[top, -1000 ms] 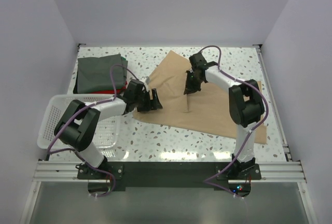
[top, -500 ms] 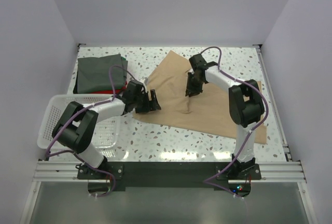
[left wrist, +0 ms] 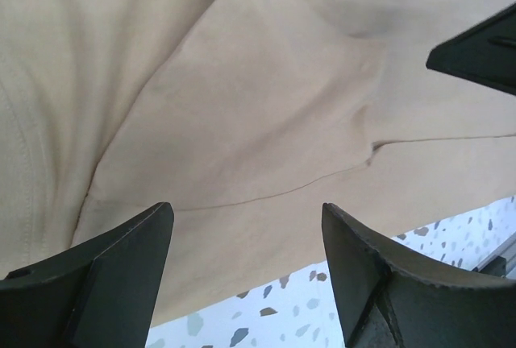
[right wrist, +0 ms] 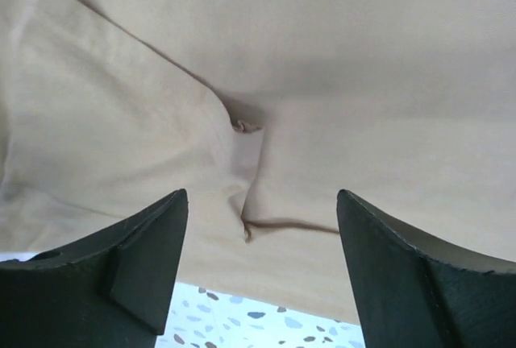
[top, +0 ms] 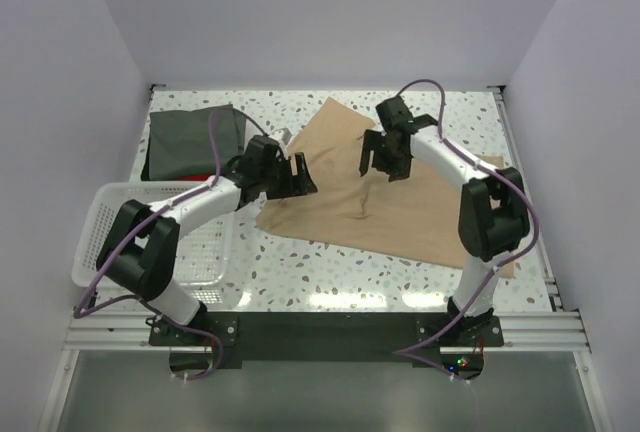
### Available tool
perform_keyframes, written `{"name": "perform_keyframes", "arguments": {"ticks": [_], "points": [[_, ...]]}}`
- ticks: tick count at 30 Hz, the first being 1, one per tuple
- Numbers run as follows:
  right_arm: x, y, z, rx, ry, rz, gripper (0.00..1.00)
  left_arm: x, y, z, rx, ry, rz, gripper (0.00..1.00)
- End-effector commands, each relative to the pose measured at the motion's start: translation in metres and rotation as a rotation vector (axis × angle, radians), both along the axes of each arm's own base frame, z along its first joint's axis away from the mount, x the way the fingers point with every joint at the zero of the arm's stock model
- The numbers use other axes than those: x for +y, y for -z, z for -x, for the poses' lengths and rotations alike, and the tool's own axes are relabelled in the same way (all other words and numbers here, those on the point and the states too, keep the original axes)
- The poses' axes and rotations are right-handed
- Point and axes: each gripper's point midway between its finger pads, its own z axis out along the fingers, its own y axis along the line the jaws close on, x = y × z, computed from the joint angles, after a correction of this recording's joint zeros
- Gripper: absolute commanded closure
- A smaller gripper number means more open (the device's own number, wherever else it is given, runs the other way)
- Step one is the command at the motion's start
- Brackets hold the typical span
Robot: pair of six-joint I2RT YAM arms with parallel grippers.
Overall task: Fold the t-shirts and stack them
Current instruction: Fold the tshirt
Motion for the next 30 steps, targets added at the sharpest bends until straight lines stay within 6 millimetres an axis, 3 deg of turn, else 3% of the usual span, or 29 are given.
{"name": "perform_keyframes", "arguments": {"ticks": [1, 2, 3, 5, 7, 11, 17, 21, 24, 30], "points": [[-0.032, -0.041, 0.007, -0.097, 0.057, -0.003, 0.22, -0.014, -0.037, -0.013, -0.104, 0.031, 0.03, 0.21], [-0.04, -0.027, 0.022, -0.054, 0.067, -0.005, 0.22, -0.017, -0.035, -0.012, -0.099, 0.043, 0.042, 0.21], [-0.047, -0.033, 0.024, -0.081, 0.083, -0.023, 0.21, -0.02, -0.032, -0.011, -0.09, 0.05, 0.05, 0.21], [-0.073, -0.015, 0.041, -0.03, 0.137, -0.018, 0.21, -0.026, -0.025, -0.009, -0.076, 0.073, 0.074, 0.21], [-0.094, -0.013, 0.047, -0.036, 0.181, -0.032, 0.21, -0.028, -0.014, -0.004, -0.059, 0.08, 0.085, 0.21], [-0.117, 0.014, 0.075, 0.025, 0.199, -0.016, 0.2, -0.031, 0.002, -0.002, -0.046, 0.096, 0.098, 0.21], [-0.129, 0.046, 0.103, 0.108, 0.203, 0.02, 0.19, -0.02, 0.03, 0.012, 0.005, 0.099, 0.041, 0.21], [-0.134, 0.061, 0.119, 0.171, 0.198, 0.043, 0.19, 0.0, 0.057, 0.037, 0.11, 0.074, -0.035, 0.21], [-0.135, 0.069, 0.133, 0.225, 0.199, 0.057, 0.19, 0.011, 0.067, 0.06, 0.157, 0.063, -0.047, 0.21], [-0.134, 0.074, 0.168, 0.309, 0.21, 0.045, 0.2, 0.024, 0.067, 0.097, 0.214, 0.069, -0.04, 0.21]]}}
